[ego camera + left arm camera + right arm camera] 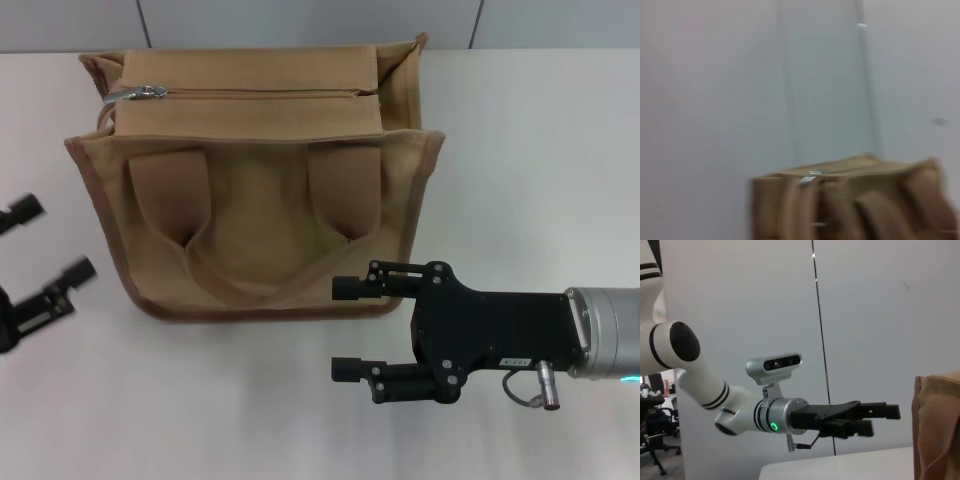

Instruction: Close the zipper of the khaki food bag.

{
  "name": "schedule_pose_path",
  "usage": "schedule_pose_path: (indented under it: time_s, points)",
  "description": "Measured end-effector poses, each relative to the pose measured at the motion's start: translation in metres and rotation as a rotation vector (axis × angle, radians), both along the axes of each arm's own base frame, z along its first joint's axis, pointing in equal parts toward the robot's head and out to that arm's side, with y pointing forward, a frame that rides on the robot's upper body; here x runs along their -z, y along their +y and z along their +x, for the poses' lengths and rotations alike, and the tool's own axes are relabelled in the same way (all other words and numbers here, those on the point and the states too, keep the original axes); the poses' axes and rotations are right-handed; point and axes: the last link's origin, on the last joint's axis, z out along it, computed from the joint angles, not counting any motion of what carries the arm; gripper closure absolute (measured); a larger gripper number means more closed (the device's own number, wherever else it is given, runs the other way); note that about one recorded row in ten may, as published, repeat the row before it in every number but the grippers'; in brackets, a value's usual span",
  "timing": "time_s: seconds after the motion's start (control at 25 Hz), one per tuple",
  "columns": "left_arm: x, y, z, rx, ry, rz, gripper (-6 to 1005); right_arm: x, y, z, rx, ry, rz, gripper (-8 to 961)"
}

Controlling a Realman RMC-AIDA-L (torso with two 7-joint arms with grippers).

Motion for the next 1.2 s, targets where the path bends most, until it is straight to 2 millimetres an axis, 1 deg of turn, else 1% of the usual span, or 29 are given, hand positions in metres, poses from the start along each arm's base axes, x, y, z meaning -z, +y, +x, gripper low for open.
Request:
schedule_pose_path:
  time_s: [0.12,0.2,0.28,0.32,0.36,0.4,0.52,0.56,0.6,0.84,1.0,1.2]
  points:
    - [-0.003,0.006,-0.006,-0.064,-0.032,0.088,219,0.002,-0.002,0.001,0.008,0.003,0.001,227]
    - [-0.004,0.008,-0.007,-0.077,-0.043,0.107,224,0.003,-0.002,0.002,0.018,0.003,-0.003,227]
    - [-0.008,0.025,-0.008,-0.141,-0.129,0.223,228,0.004,-0.003,0.002,0.02,0.003,-0.003,227]
    - [-0.008,0.025,-0.008,-0.141,-0.129,0.223,230,0.004,-0.003,0.003,0.023,0.002,-0.003,227]
    - [-0.008,0.031,-0.007,-0.15,-0.138,0.236,232,0.005,-0.003,0.003,0.027,0.001,-0.003,227]
    - [-0.007,0.042,-0.004,-0.159,-0.139,0.243,235,0.006,-0.004,0.004,0.033,0.001,-0.003,227]
    - [-0.005,0.046,-0.003,-0.163,-0.135,0.24,241,0.007,-0.005,0.005,0.038,0.004,0.002,227]
    - [-0.002,0.054,-0.001,-0.169,-0.13,0.229,243,0.008,-0.006,0.005,0.04,0.006,0.005,227]
    - [0.007,0.066,0.004,-0.172,-0.129,0.197,245,0.009,-0.007,0.006,0.042,0.007,0.01,227]
    - [0.021,0.074,0.016,-0.102,-0.074,0.097,258,0.011,-0.007,0.007,0.052,0.003,0.011,227]
    - [0.023,0.08,0.025,-0.073,-0.083,0.091,267,0.011,-0.004,0.006,0.056,0.001,0.023,227]
    - [0.02,0.09,0.033,-0.068,-0.139,0.135,278,0.011,-0.004,0.006,0.057,0.002,0.025,227]
